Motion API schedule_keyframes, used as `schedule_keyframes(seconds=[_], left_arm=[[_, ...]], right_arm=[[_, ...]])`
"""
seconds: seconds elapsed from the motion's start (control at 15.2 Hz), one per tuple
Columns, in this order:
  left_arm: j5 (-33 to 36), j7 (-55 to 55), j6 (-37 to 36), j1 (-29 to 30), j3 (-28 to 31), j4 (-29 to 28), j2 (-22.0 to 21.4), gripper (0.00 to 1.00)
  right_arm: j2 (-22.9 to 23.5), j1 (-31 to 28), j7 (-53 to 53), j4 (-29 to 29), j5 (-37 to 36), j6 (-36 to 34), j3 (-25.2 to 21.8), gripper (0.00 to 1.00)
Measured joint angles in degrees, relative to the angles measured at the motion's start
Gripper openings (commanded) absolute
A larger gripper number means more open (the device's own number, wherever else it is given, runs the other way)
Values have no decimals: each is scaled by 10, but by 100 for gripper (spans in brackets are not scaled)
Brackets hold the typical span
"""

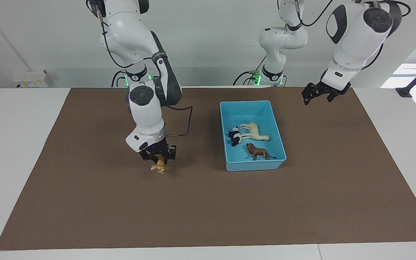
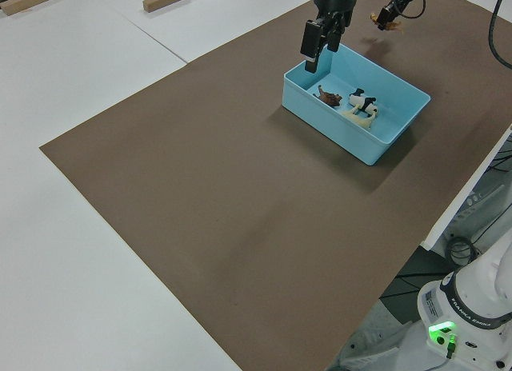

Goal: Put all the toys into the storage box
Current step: 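Carry the tan tiger into the box and open the right gripper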

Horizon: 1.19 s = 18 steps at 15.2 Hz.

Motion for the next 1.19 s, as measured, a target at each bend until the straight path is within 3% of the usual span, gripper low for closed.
schedule_keyframes(seconds=[0.2, 0.33, 0.59, 1.06, 1.12, 1.19], left_arm=[[1, 21, -15, 10, 1, 8, -1, 100], [1, 42, -16, 17, 1, 12, -1, 100], [26, 62, -20, 18, 1, 32, 0, 100], [34, 69, -27, 33, 3, 42, 4, 100], [34, 70, -27, 35, 4, 42, 5, 100], [34, 70, -27, 37, 4, 42, 5, 100]], right_arm=[[0, 28, 52, 108, 3, -108, 10, 0], [5, 83, 137, 155, 11, -124, 13, 0], [33, 176, 241, 169, 71, -40, 14, 0], [113, 255, 291, 134, 78, 64, 15, 0], [117, 261, 292, 126, 78, 70, 15, 62], [118, 265, 292, 120, 78, 71, 14, 100]])
